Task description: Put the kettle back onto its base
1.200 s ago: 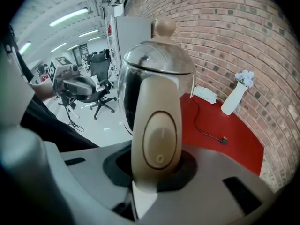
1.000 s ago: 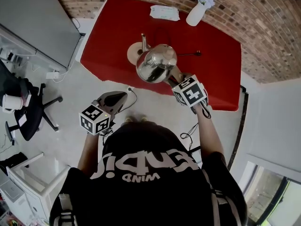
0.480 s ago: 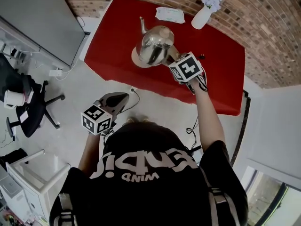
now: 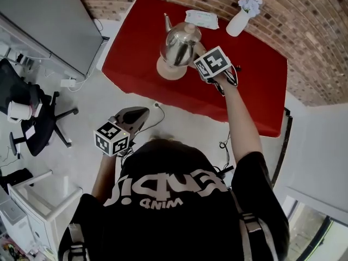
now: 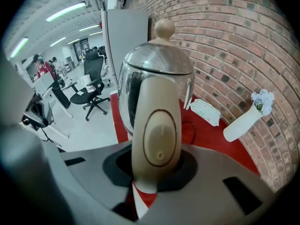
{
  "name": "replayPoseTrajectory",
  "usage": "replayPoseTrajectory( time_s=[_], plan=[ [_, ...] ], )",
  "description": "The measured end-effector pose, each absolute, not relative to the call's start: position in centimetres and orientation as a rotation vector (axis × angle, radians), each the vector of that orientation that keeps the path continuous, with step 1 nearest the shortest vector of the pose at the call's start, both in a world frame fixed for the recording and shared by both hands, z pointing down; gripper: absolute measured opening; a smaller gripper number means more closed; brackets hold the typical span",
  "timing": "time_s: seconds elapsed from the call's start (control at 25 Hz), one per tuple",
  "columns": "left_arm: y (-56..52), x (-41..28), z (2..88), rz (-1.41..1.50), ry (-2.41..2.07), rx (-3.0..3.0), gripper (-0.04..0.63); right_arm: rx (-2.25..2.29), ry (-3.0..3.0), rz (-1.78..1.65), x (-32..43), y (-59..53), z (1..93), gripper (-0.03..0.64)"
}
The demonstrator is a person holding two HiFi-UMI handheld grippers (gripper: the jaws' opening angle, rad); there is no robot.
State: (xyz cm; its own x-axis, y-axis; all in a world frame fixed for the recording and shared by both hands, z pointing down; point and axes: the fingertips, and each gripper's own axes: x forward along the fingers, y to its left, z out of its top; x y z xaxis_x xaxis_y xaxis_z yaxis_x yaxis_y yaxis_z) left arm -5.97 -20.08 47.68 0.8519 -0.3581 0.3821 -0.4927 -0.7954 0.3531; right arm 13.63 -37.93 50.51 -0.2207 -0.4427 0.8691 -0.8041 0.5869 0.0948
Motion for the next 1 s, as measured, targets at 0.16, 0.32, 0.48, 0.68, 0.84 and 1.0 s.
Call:
replayPoseTrajectory(
  time_s=[0.16,0.32,0.48,0.68,0.84,1.0],
  plan=[
    [-20.3,-6.6,47.8,0.417,-0.649,2.569,0.009,1.007,-1.840,0.482,13.7,-38.3,51.6,0.075],
    [-20.5,-7.0,48.0,0.427,-0.669,2.560,0.009,1.016,-1.827,0.511,13.8,-38.8,53.1,0.075],
    [-20.9,-7.4,47.9,0.420,-0.685,2.557,0.009,1.005,-1.820,0.528,13.3,-38.8,54.5,0.075],
    [-21.1,-7.8,47.9,0.414,-0.706,2.540,0.009,0.994,-1.817,0.541,13.1,-38.9,55.9,0.075],
    [-21.2,-8.4,48.1,0.417,-0.731,2.527,0.009,0.995,-1.804,0.547,13.0,-39.0,57.0,0.075],
    [-21.5,-9.3,48.0,0.398,-0.765,2.509,0.009,0.987,-1.793,0.550,12.8,-38.7,58.3,0.075]
  ],
)
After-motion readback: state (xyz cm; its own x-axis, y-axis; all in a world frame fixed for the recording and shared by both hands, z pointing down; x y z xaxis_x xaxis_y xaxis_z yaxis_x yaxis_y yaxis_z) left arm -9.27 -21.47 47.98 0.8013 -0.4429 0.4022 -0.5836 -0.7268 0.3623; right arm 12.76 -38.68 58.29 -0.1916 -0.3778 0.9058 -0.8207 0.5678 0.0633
